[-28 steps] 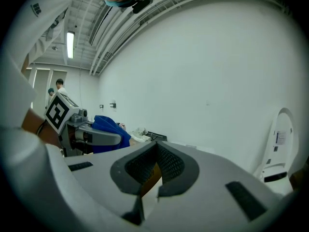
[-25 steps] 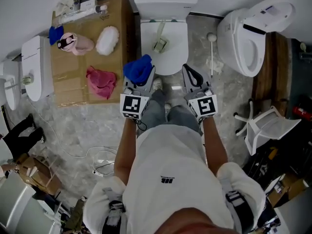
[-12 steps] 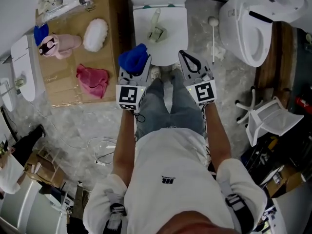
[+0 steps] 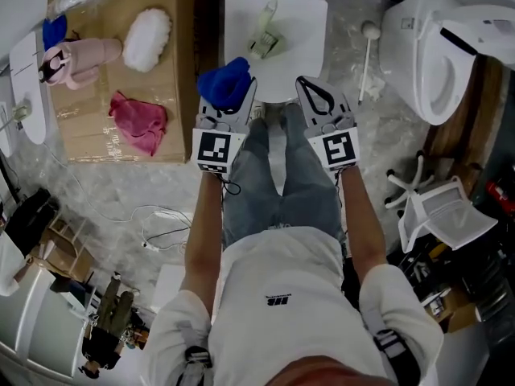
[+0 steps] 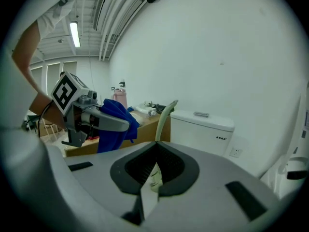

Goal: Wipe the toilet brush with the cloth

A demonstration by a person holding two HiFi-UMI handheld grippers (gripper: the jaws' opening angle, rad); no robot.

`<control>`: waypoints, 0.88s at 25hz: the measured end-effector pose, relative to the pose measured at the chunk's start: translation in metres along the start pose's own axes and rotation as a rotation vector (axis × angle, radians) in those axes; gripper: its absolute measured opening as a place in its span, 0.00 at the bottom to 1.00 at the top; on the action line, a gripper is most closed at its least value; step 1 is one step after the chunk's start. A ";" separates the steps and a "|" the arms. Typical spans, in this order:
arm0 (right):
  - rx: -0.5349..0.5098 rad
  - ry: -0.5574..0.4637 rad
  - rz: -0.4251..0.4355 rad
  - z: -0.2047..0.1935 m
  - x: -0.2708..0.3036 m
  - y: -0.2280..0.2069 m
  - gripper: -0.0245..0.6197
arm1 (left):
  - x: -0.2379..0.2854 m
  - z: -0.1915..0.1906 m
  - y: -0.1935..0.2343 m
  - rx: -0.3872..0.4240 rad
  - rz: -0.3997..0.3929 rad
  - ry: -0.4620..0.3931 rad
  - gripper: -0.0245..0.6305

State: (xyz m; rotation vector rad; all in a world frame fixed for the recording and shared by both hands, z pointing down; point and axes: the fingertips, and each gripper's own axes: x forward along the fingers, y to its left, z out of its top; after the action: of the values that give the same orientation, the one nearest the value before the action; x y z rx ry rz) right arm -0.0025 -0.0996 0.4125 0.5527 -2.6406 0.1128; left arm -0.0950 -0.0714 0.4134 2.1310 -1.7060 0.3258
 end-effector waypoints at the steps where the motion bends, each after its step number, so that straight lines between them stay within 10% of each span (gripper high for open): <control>1: 0.003 -0.001 0.007 -0.005 0.004 -0.001 0.03 | 0.005 -0.005 0.001 -0.003 0.004 0.002 0.25; 22: -0.072 0.125 0.074 -0.134 0.106 -0.020 0.03 | 0.089 -0.103 0.017 -0.027 -0.008 0.018 0.26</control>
State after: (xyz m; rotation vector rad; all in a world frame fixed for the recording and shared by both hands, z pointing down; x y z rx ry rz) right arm -0.0282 -0.1343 0.5789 0.4100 -2.5324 0.0722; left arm -0.0845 -0.1074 0.5451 2.1086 -1.6826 0.3166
